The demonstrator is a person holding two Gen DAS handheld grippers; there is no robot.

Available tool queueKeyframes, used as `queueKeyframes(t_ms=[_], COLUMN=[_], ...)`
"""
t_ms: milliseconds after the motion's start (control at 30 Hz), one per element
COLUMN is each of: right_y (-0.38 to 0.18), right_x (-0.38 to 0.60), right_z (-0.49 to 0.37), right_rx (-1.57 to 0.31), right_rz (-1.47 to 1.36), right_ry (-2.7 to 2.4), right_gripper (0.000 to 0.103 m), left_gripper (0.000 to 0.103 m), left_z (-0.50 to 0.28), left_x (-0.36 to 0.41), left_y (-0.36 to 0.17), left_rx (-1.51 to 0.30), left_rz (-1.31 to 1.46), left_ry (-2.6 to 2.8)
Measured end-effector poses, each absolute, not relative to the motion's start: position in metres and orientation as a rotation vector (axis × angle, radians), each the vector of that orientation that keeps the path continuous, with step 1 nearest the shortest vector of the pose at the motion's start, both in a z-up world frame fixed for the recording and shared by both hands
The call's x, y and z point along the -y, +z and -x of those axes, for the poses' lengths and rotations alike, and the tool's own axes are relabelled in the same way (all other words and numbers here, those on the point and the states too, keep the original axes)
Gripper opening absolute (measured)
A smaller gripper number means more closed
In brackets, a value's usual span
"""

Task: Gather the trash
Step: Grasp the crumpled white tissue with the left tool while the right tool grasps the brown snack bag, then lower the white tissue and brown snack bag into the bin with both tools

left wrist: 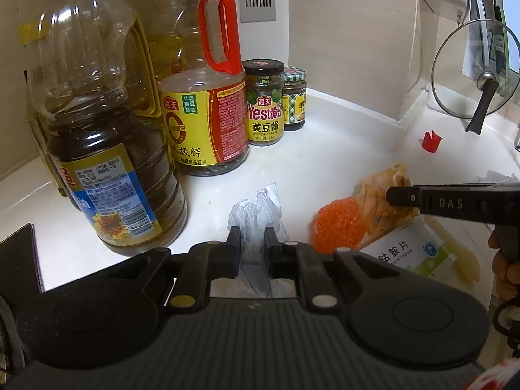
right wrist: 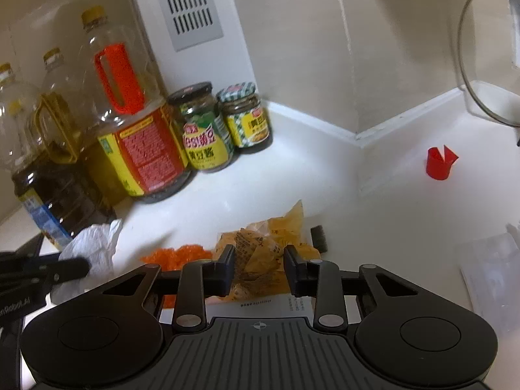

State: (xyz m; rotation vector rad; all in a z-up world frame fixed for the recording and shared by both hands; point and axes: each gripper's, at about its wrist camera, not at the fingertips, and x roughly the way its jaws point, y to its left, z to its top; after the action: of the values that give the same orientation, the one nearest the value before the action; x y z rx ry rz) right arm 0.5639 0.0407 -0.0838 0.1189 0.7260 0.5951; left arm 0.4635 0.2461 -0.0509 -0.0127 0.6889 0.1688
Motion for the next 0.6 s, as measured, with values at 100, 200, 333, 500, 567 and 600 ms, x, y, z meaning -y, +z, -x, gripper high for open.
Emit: queueKeyframes(t_ms=[100, 200, 333, 500, 567, 600], right_y=[-0.080, -0.072, -0.057, -0.035, -0.029, -0.026], right_x=[-0.036, -0.031, -0.019, 0.002, 0.012, 0.018], right_z=[-0.563, -0.559, -0.549, -0.528, -0.519, -0.514], right_rx=[-0.695, -0.659, -0.613, -0.570, -0.562, -0.558], right_rz=[-0.141, -0.160, -0.177, -0.190, -0.197, -0.202], right_ry=[0.599, 0.610, 0.620, 0.643, 0.652, 0.655], right_gripper=[0.026, 0.026, 0.026, 0.026, 0.026, 0.026], left_gripper=[0.013, 0.013, 0.013, 0.013, 0.013, 0.013], left_z=[-0.460, -0.456, -0.448, -0.431, -0.423, -0.419], left_x=[-0.246, -0.245, -0.240, -0.228, -0.221, -0.217], left_y=[-0.049, -0.046, -0.040, -0.030, -0.026, -0.024], left_rx=[-0.686, -0.686, -0.680, -0.660, -0.658, -0.657], left_rz=[0.018, 0.026, 0.029, 0.034, 0.038, 0.041], left_ry=[0.176, 0.187, 0.195, 0.192, 0.188, 0.188])
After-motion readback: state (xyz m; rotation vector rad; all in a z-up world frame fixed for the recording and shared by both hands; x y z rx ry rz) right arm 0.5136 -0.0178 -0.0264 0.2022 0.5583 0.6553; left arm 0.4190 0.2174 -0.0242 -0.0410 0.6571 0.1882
